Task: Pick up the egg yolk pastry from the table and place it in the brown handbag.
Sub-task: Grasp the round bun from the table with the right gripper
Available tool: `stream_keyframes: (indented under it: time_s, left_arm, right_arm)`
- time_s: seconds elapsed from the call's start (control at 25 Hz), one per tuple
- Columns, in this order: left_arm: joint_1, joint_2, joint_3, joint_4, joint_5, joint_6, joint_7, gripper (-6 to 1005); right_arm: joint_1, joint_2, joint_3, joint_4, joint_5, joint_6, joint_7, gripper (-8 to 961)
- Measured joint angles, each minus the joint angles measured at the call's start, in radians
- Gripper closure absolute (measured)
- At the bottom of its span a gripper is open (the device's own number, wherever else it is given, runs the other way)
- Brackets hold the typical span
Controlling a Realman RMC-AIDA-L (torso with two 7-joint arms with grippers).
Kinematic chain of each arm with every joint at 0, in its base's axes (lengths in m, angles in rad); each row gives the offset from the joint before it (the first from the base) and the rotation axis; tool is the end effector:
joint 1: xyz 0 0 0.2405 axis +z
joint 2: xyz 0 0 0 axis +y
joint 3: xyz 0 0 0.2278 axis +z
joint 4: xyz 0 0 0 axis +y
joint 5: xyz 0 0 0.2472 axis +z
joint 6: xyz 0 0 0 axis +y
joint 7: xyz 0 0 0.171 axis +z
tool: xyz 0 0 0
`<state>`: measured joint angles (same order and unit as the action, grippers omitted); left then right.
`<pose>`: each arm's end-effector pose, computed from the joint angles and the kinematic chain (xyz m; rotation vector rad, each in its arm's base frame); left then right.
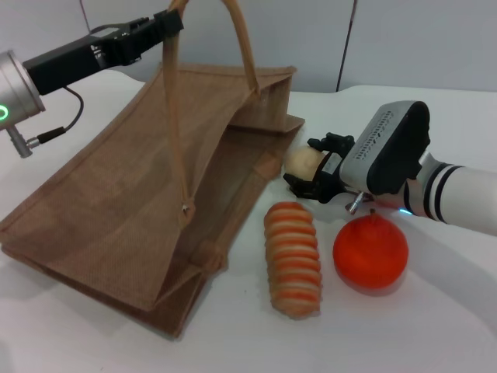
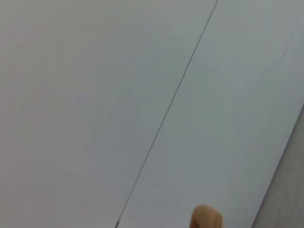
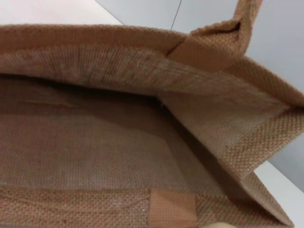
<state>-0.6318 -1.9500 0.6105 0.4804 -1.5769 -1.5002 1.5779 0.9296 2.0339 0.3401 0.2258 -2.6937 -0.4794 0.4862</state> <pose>-0.2197 0.4197 0.0723 -2.2963 -0.8251 -1.2426 0.2163 0.4321 -0.1514 -2.4859 0.1727 0.1050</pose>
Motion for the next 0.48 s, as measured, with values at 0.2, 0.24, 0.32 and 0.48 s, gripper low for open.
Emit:
stream_keyframes:
  time_s: [0.2, 0.24, 0.32, 0.48]
  left_arm:
    - [0.003, 0.000, 0.000, 0.000, 0.000, 0.000, -0.001, 884]
    - [0.003, 0.000, 0.000, 0.000, 0.000, 0.000, -0.002, 884]
    - [0.003, 0.000, 0.000, 0.000, 0.000, 0.000, -0.002, 884]
    - [0.004, 0.000, 0.000, 0.001, 0.000, 0.000, -0.002, 884]
  right_arm:
    - [0.000, 0.000, -0.001, 0.001, 0.000, 0.002, 0.000, 144]
    - [0.000, 0.000, -0.001, 0.001, 0.001, 0.002, 0.000, 166]
    - [0.000, 0.000, -0.001, 0.002, 0.001, 0.002, 0.000, 210]
    - [0.000, 0.000, -0.001, 0.003, 0.000, 0.002, 0.000, 258]
